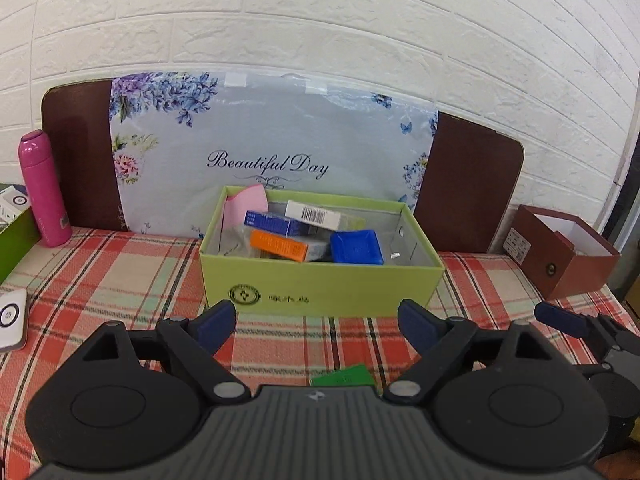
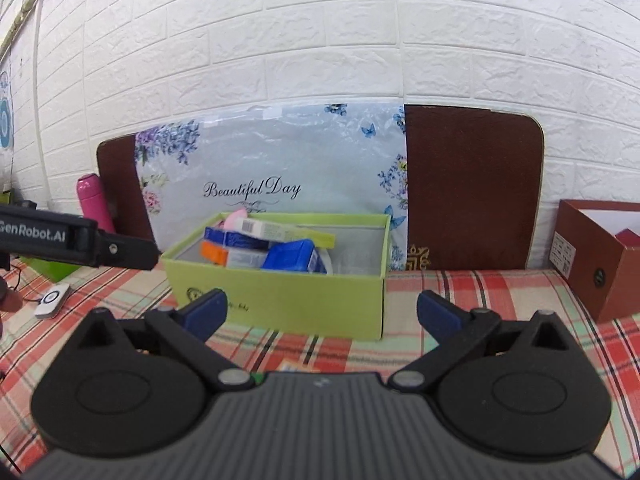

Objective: Organize objects
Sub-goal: 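Move both grippers back over the last two items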

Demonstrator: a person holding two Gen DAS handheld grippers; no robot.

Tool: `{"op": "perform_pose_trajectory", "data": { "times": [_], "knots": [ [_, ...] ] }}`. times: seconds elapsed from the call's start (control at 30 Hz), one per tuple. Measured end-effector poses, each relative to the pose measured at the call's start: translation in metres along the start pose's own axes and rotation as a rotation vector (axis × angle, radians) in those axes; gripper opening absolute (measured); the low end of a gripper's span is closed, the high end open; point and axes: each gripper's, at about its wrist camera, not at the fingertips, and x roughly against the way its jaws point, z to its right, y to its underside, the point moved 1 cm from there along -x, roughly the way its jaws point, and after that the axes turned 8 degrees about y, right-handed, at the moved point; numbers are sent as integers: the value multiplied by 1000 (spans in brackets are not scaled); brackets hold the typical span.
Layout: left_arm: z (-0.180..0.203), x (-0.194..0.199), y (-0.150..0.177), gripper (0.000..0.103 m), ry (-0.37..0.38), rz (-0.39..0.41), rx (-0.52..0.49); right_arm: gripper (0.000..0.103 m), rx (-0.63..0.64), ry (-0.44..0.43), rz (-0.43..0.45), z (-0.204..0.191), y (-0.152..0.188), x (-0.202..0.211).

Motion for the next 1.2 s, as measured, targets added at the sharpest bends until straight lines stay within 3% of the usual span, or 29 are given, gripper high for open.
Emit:
{"op": "perform_pose_trajectory", "data": {
  "times": [0.27,0.6,0.9,0.97,1.03,1.2],
  "knots": [
    [-1,16,53,91,-59,-79,20,103,-45,-21,-57,-4,43,37],
    [-14,18,81,91,-107,-135,66,103,-91,5,-151,-3,86,47],
    [-31,13,98,91,-133,-186,110,103,-62,15,-142,-7,78,29],
    [-36,14,100,91,-140,-190,121,100,-46,16,-135,-9,70,18],
    [-41,15,101,91,-146,-192,132,87,-30,3,-149,-13,61,4],
    [-49,16,102,91,-156,-200,148,70,18,-3,-130,-26,34,-31]
  ]
}}
